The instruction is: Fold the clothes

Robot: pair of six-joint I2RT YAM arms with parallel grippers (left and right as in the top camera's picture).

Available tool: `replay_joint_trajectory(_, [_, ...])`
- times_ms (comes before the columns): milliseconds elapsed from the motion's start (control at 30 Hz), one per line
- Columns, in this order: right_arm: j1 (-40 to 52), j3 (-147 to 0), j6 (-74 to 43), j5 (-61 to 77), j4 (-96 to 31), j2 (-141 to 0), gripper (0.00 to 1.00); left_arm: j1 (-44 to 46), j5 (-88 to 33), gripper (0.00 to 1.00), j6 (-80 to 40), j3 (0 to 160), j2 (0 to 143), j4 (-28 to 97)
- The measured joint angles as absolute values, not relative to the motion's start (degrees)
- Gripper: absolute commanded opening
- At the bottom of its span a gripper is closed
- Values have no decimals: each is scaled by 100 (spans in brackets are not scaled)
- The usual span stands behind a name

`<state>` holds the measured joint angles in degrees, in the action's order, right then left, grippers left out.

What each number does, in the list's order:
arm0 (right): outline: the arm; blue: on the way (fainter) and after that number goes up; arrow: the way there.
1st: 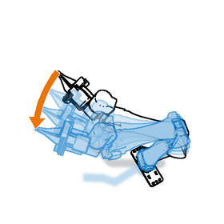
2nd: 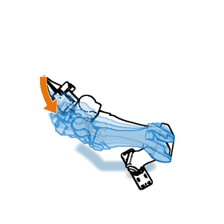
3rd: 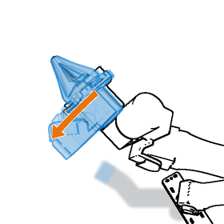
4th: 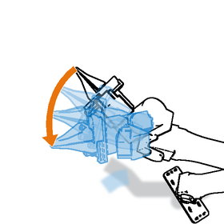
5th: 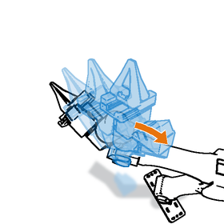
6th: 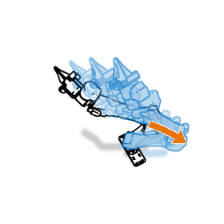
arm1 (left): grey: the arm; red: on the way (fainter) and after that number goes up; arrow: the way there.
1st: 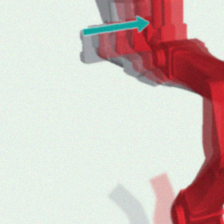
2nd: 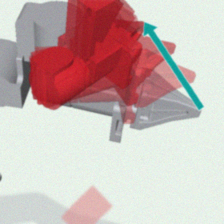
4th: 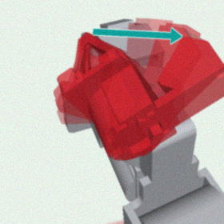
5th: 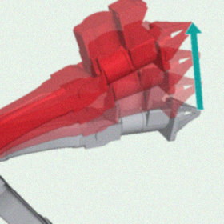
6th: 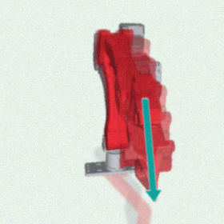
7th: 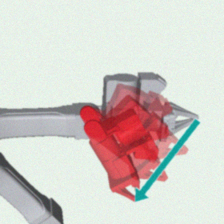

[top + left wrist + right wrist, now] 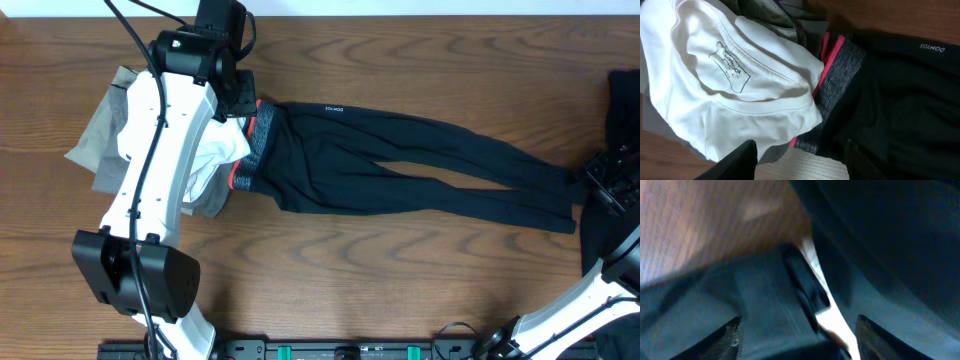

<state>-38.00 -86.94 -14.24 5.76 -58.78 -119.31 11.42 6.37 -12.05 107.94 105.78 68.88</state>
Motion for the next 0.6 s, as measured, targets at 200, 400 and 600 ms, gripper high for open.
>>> replay_joint_trajectory(200, [-3785, -8440, -1697, 860, -5533, -11931, 1, 1142, 635, 58, -1205, 10794, 10578, 6879])
replay_joint_trajectory(400, [-3820, -8589, -1693, 2486, -5527, -11931, 1, 1140, 637, 59, -1205, 10794, 10578, 6877])
replay_joint_trajectory(600, [-3983, -9227, -1800, 3839, -5266, -11909, 1, 1142, 637, 59, -1203, 10794, 10578, 6875])
